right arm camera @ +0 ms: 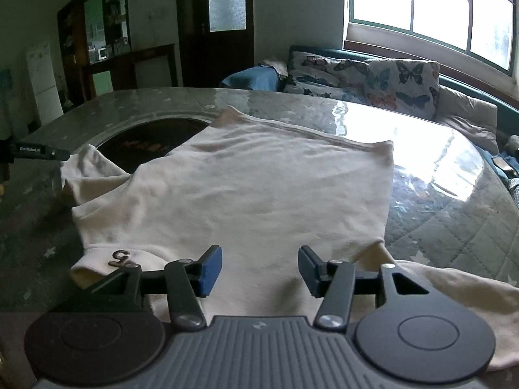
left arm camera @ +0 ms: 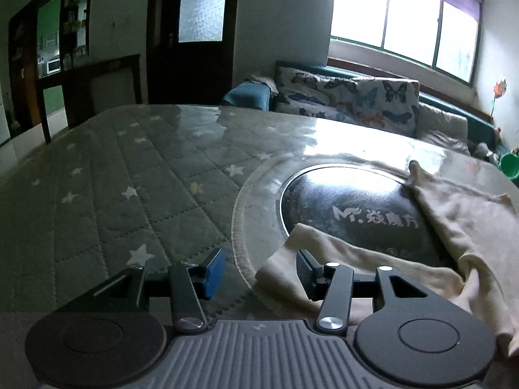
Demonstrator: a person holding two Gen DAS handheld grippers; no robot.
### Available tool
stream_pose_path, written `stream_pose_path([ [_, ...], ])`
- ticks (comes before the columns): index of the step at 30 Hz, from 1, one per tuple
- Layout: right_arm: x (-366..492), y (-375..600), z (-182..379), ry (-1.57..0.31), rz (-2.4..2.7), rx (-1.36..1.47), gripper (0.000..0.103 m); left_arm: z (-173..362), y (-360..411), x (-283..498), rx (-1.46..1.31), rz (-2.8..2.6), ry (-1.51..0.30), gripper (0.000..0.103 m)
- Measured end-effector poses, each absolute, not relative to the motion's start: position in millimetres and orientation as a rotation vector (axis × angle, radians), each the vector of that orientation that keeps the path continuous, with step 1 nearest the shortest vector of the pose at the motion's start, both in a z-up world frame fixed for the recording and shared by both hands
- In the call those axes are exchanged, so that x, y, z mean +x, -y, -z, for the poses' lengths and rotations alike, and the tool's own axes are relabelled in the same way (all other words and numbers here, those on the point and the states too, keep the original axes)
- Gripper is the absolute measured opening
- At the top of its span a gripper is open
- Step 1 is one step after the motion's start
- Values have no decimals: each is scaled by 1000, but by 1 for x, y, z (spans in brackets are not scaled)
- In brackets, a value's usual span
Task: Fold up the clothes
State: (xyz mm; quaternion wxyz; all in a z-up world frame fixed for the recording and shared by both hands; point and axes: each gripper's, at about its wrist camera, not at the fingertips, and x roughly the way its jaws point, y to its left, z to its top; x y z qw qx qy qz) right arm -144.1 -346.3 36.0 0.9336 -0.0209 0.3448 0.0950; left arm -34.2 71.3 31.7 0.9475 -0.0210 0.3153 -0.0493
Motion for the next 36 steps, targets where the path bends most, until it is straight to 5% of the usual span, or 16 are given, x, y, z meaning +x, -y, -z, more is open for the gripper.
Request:
stream_pose_path([
  [6,-144,339,-30,-713,-202,-54,56,-26,-68,-34,-48,99,-656,43],
  [13,-143,337,-30,-716,-200,-52,57,-26,-64,-39,-47,88,-619,6],
  [24,-141,332,-33,-713,-207,-64,58,-51,-84,-8,8,-12,-490,5],
  [36,-116,284,-41,-704,-440,-93,54,-28,-91,-5,-32,-3,-552,5],
])
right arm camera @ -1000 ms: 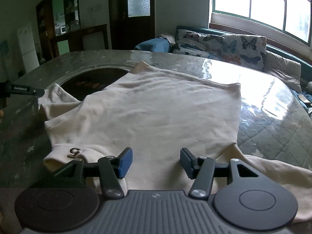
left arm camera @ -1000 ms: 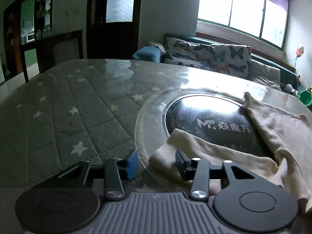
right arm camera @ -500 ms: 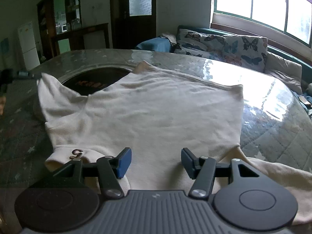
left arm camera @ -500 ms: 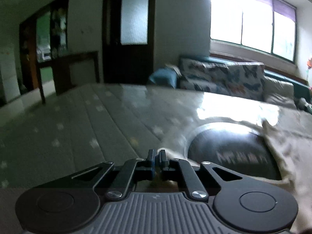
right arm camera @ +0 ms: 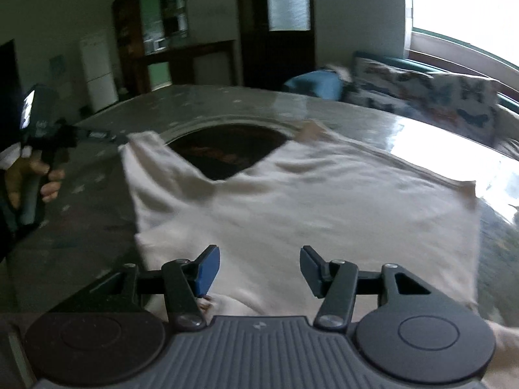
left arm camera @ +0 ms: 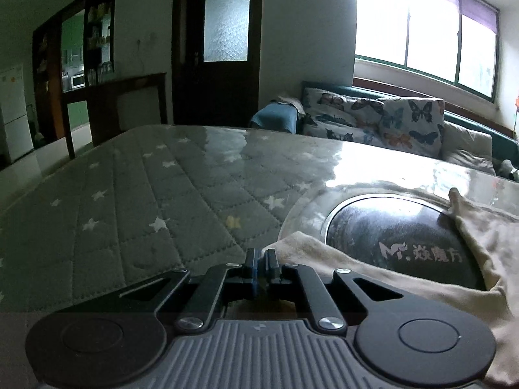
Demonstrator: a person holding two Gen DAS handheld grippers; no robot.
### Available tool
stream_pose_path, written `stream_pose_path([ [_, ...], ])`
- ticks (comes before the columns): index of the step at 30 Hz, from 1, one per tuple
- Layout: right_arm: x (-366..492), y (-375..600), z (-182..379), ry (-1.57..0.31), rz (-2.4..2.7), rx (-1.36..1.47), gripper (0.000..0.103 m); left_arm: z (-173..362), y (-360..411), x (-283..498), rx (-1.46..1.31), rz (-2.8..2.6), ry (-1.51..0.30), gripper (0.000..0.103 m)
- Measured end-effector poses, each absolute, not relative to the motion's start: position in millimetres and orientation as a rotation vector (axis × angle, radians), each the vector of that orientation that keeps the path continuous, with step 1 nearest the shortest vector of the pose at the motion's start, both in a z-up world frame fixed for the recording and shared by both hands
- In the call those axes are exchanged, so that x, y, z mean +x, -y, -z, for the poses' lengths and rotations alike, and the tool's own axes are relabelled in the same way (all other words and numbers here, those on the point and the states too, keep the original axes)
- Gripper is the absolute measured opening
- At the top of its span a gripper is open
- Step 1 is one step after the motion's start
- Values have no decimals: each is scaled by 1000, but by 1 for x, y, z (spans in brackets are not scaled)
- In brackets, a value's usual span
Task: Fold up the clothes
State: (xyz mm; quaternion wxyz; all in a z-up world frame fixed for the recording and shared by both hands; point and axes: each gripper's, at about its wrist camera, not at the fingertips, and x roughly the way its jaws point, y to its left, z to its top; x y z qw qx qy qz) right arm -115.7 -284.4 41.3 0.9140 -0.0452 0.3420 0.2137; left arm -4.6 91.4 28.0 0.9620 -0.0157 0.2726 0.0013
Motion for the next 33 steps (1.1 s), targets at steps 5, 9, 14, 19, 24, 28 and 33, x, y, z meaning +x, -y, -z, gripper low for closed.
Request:
stream_pose_path([
  [5,-116,255,-28,-730,-511,-180,53,-38,-88,-1,-29,8,-528,5],
  [9,-122,242,-33,-708,-550,-230,51,-44,-86,2,-27,18,-512,5],
  [14,-117,233,-30,-729,-587,-235,51,-48,-87,0,-59,33,-506,5],
  [19,-118,252,-37,-738,-575,-125,51,-64,-81,-7,-93,92,-486,5],
  [24,-122,287,-48,-728,-489,-11,52,-92,-51,-17,-107,209,-443,5],
  [28,-128,318,-54,-705,-409,72,52,-114,-9,-27,-110,331,-408,5],
  [33,-133,346,-54,-695,-337,152,52,-133,55,-45,-144,543,-367,5],
])
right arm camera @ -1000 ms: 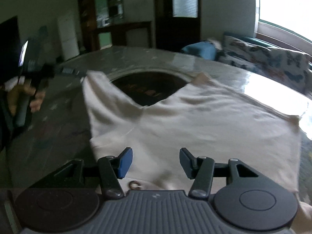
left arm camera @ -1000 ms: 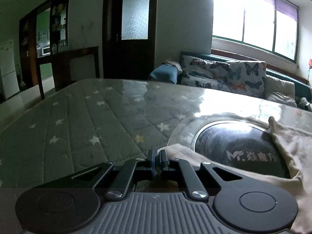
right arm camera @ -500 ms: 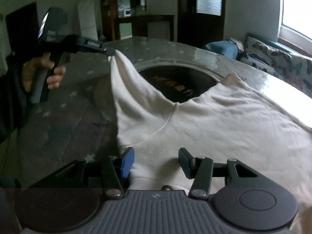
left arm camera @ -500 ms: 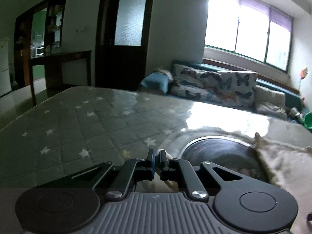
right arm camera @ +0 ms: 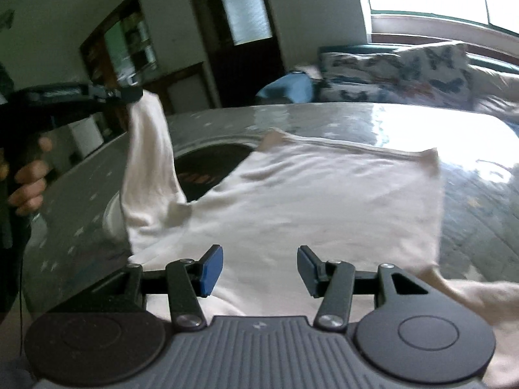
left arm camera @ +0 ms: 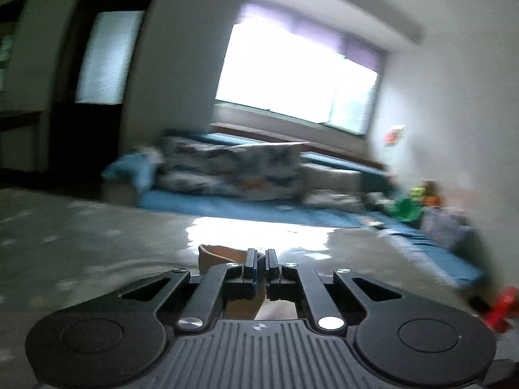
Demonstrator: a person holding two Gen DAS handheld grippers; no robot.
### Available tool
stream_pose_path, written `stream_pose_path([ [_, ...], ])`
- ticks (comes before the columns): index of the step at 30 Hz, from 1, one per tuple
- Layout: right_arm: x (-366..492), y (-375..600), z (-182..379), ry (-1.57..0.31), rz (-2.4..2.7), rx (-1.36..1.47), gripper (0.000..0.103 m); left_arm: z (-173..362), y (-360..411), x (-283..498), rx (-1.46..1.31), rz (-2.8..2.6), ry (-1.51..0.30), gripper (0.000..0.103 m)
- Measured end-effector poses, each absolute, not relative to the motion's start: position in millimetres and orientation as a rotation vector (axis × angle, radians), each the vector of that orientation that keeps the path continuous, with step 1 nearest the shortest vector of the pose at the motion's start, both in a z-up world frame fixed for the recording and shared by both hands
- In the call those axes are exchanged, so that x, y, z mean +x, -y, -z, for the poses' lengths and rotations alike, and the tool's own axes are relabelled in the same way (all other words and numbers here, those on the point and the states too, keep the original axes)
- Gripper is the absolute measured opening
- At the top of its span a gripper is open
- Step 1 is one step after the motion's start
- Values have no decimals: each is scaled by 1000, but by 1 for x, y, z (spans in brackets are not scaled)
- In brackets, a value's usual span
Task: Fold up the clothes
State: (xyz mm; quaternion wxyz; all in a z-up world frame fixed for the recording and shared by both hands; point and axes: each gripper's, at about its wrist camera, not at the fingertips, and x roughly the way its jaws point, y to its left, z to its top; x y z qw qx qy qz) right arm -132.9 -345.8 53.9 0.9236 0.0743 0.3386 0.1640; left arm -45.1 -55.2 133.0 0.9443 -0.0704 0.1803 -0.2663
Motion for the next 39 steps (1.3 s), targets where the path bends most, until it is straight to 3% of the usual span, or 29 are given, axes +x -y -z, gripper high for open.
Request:
stream_pose_path([
  [5,-137,362,-46,-711,-297,215,52,-133,115,-60,-130,781,-396,11],
  [7,-138,365,-42,-723,-290,228,52,-125,134,-63,-67,825,-433,30],
  [18,-137,370,-38,-723,-264,245,52,-96,78,-48,72,727,-476,31],
  [19,-134,370,-38,-721,-256,248,52,-91,71,-49,97,715,-486,35],
  [21,-128,370,-36,-725,-239,256,48,-81,60,-55,141,686,-506,47],
  [23,-122,368,-33,-738,-229,257,45,-69,51,-67,183,659,-528,47],
  [25,-118,361,-31,-742,-220,227,35,-59,48,-75,227,648,-542,48],
  [27,-114,355,-31,-749,-207,191,16,-52,47,-83,262,643,-544,49],
  [30,-113,353,-33,-743,-192,172,6,-42,50,-88,282,640,-557,57],
  [39,-130,360,-72,-633,-185,156,5,-35,61,-89,276,651,-582,60],
])
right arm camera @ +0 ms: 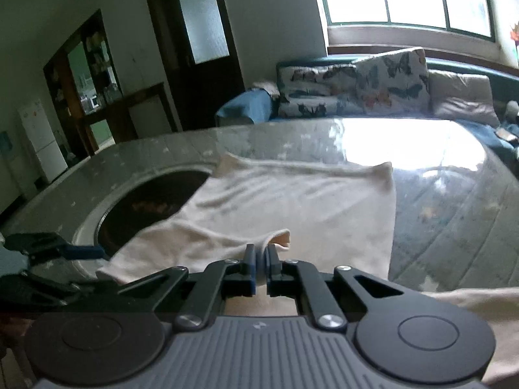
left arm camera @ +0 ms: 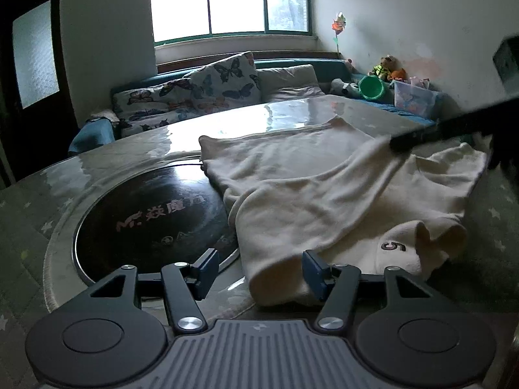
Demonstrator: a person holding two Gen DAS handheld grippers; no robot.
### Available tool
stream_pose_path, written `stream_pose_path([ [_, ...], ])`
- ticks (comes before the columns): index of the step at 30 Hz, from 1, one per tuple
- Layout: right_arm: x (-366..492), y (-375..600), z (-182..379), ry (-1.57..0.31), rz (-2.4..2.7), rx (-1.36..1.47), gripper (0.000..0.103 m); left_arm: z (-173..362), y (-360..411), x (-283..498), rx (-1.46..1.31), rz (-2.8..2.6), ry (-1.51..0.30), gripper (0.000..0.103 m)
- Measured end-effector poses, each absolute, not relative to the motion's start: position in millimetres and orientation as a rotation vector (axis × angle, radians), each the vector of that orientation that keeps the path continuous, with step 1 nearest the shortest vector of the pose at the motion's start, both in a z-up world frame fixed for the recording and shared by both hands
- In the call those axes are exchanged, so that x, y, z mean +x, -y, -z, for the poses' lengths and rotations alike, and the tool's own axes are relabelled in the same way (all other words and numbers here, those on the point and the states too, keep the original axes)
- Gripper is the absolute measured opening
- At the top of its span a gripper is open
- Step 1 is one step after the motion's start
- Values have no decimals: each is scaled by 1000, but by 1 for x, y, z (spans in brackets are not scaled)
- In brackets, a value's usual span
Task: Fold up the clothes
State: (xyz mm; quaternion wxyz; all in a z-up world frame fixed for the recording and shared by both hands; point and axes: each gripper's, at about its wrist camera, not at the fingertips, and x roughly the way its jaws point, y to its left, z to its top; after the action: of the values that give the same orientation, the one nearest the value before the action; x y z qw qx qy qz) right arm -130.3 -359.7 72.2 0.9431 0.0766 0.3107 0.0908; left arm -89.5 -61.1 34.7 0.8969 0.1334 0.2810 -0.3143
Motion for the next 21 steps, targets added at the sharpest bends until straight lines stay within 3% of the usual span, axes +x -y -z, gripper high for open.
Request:
stream_pose_path([
  [6,-130,359,-93,-592,-187,136,5,-30,68,-94,337,641,-552,60],
  [10,-132,359,-103,-557,-184,132,5,-28,69,-94,357,647,-544,42],
  [14,-138,360,-112,-532,-176,129,5,-27,68,-98,380,658,-525,31],
  [18,-143,365,-108,-547,-159,142,5,-25,65,-101,404,679,-515,11],
  [21,-149,369,-96,-585,-138,151,5,-25,60,-102,406,683,-513,8],
])
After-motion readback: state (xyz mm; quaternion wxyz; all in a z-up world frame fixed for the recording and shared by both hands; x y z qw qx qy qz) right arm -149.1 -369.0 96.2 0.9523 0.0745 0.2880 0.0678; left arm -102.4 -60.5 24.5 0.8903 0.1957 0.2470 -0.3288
